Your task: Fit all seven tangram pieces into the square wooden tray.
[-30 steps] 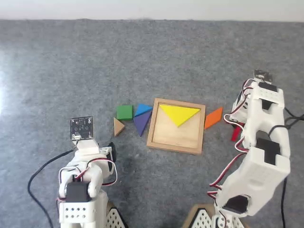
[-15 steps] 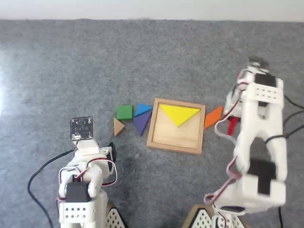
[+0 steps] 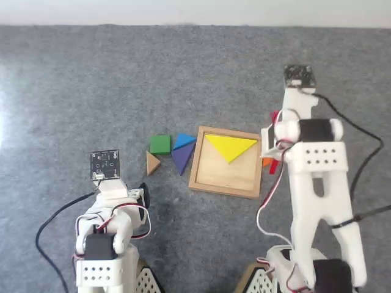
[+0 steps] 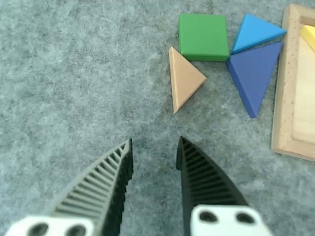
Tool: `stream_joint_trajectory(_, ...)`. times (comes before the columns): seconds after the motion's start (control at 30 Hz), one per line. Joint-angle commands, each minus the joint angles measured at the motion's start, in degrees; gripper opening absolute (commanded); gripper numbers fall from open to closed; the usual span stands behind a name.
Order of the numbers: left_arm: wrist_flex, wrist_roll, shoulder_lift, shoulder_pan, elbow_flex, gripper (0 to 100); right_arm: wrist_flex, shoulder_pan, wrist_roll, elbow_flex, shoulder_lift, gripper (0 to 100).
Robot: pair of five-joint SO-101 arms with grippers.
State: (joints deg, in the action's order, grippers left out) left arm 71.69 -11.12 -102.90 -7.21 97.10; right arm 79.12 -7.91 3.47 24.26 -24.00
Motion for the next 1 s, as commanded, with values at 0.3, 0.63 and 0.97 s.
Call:
stream_joint_trajectory(0.3,0.26,-0.62,-0.79,-0.26,-0.66,14,-8.84,-17.8,-0.44,7.65,-3.74,2.1)
stream_joint_trajectory(0.63,0.26,-0.62,-0.79,-0.26,-0.66,14,-13.05,-18.51,-0.26,8.0,-3.21,0.6)
stream_joint_trajectory(0.97,0.26,-0.62,-0.79,-0.26,-0.66,14,-25.01,-24.66,13.1,3.87,17.01,0.6)
